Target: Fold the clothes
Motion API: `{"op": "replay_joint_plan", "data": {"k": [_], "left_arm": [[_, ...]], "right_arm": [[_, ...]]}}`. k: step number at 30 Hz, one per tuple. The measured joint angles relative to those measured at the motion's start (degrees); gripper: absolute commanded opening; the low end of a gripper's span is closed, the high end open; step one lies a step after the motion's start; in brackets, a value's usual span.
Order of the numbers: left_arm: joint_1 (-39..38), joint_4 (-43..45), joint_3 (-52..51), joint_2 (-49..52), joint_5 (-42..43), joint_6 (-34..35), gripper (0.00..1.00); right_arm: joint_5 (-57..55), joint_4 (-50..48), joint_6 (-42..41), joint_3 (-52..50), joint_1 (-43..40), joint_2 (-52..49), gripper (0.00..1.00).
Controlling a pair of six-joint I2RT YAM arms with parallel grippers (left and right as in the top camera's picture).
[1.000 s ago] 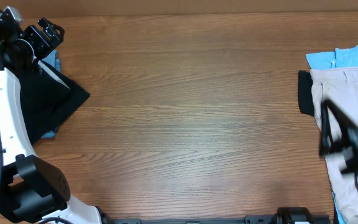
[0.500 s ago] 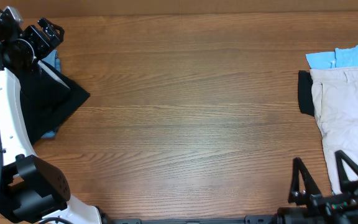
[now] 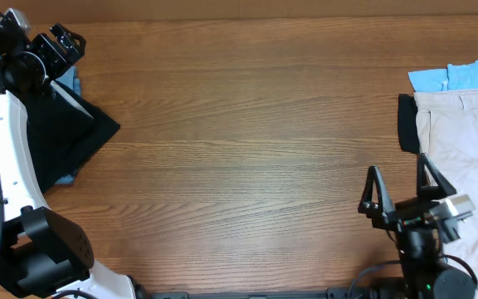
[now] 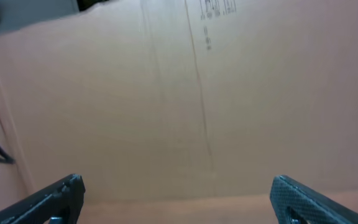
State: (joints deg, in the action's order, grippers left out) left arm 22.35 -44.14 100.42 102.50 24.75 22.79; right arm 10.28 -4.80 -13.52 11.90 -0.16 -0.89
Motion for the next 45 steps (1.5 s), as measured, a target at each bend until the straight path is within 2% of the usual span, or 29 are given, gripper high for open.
{"op": "replay_joint_plan", "data": {"k": [4, 17, 20, 29, 45], "left_arm": [[0.0, 0.02, 0.0, 0.0, 0.02, 0.0, 1.0], [0.0, 0.02, 0.0, 0.0, 0.02, 0.0, 1.0], [0.0, 0.02, 0.0, 0.0, 0.02, 0.0, 1.0], [0.0, 0.02, 0.0, 0.0, 0.02, 0.0, 1.0], [0.0, 0.02, 0.0, 0.0, 0.02, 0.0, 1.0]], "right_arm": [[-0.28, -1.68, 0.02, -4.98, 0.0, 0.0, 1.0], [-1.77, -1.73, 0.02, -10.86, -0.02, 0.0, 1.0], [-1.77, -1.05, 0.04, -10.86, -0.02, 0.04, 1.0], [-3.72, 9.25, 0.04, -10.86, 0.0, 0.15, 1.0], [-3.91, 9.27, 0.04, -10.86, -0.02, 0.15, 1.0]]}}
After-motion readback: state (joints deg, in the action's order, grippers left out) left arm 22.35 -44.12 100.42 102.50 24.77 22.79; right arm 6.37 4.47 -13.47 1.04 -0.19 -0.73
